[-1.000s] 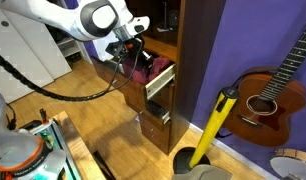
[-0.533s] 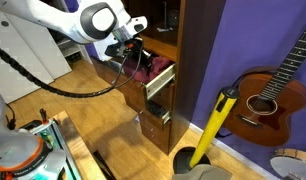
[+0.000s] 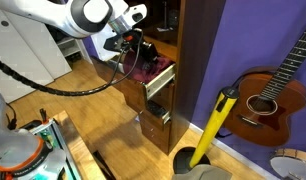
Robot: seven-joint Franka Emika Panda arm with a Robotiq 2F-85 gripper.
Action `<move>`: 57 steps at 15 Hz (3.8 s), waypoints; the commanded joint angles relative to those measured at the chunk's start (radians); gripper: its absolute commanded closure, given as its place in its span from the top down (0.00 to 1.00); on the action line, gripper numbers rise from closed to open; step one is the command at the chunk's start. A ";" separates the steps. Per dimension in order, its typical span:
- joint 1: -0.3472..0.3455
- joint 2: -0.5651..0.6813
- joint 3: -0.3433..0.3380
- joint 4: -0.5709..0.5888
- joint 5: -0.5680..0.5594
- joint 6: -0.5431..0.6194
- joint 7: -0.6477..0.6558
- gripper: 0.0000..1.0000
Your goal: Pull open the top drawer on the chest of drawers, put the maroon cap into the drawer, push the top drawer closed
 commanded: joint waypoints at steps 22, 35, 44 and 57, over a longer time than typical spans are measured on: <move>0.061 -0.319 -0.134 -0.111 0.419 -0.385 -0.258 1.00; 0.055 -0.464 -0.096 -0.323 0.341 -0.244 -0.308 1.00; 0.045 -0.385 -0.089 -0.336 0.350 -0.039 -0.271 1.00; 0.010 -0.351 -0.084 -0.349 0.349 0.109 -0.230 1.00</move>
